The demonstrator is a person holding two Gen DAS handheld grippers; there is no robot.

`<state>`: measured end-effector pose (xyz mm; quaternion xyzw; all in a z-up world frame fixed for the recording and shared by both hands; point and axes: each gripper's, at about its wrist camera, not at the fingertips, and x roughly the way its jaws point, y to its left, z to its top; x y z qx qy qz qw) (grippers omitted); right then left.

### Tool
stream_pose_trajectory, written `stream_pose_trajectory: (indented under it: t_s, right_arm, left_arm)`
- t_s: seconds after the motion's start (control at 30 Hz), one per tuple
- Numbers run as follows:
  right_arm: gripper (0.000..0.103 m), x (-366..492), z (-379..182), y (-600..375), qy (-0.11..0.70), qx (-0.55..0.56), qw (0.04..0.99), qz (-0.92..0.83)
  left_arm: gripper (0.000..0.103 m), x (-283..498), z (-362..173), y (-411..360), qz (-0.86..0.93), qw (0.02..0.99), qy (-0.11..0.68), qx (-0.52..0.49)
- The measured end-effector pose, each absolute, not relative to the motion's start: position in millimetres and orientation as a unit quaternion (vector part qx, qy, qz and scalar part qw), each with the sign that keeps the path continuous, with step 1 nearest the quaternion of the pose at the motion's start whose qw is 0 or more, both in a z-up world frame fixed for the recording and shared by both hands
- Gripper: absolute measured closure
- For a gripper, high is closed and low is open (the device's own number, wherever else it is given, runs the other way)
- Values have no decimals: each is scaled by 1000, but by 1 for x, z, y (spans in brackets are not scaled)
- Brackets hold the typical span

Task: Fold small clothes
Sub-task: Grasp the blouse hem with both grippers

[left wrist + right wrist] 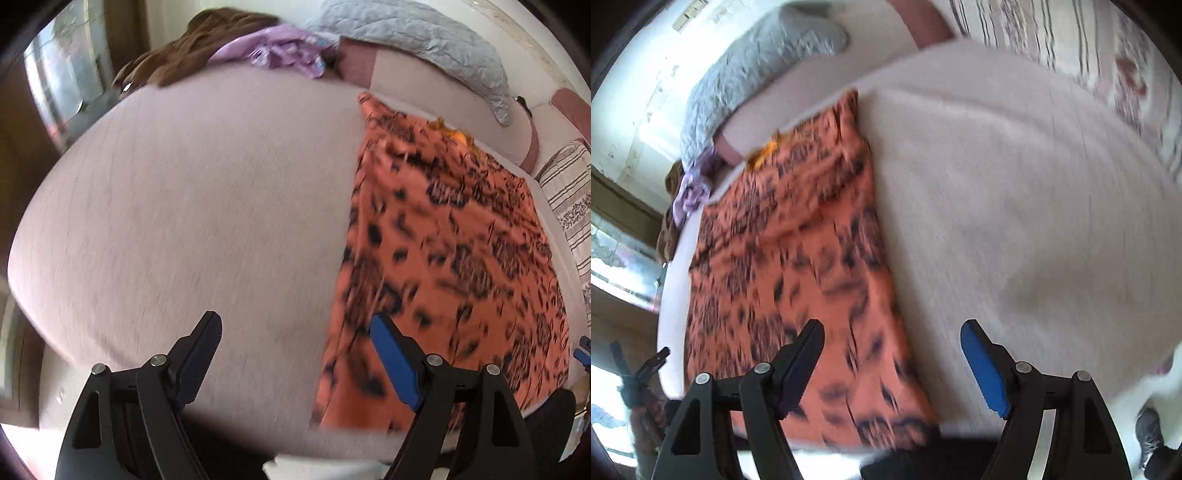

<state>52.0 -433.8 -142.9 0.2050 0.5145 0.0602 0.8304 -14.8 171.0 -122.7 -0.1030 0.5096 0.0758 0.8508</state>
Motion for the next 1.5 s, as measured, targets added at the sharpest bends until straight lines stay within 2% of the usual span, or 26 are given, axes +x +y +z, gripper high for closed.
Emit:
stream_pose_trajectory:
  t_s: [0.3, 0.4, 0.43, 0.5, 0.77, 0.83, 0.9, 0.97, 1.27, 1.33, 1.4, 1.43, 1.5]
  right_arm:
    - [25, 32, -164, -439, 531, 231, 811, 88]
    - [41, 30, -170, -426, 538, 223, 809, 85]
    - [53, 29, -170, -425, 538, 222, 809, 85]
    - [64, 27, -168, -421, 540, 225, 806, 91]
    - [58, 29, -170, -412, 549, 198, 808, 80]
    - [66, 31, -174, -409, 559, 185, 805, 76]
    - [69, 31, -174, -413, 558, 198, 803, 69]
    - [73, 31, -172, -414, 557, 205, 802, 72]
    - [68, 28, -175, -416, 549, 206, 807, 72]
    - [79, 28, -174, -417, 552, 204, 805, 69]
    - [88, 28, -173, -415, 556, 198, 804, 68]
    - [91, 27, -172, -416, 556, 203, 803, 70]
    - [91, 25, -164, -416, 547, 218, 805, 79]
  left_arm:
    - [20, -41, -144, 161, 72, 841, 521, -124]
    - [20, -41, -150, 154, 72, 835, 532, -119]
    - [20, -43, -149, 153, 70, 835, 532, -121]
    - [20, -47, -146, 150, 68, 841, 523, -121]
    - [21, -41, -159, 144, 69, 840, 529, -96]
    - [25, -42, -158, 144, 70, 841, 528, -93]
    - [40, -40, -155, 144, 72, 842, 527, -92]
    - [51, -37, -152, 143, 70, 841, 528, -91]
    - [53, -33, -154, 141, 78, 841, 529, -78]
    - [61, -34, -153, 142, 72, 841, 530, -82]
    - [81, -33, -152, 140, 60, 842, 531, -79]
    - [87, -33, -151, 138, 54, 841, 532, -79]
    - [91, -31, -148, 132, 52, 841, 534, -69]
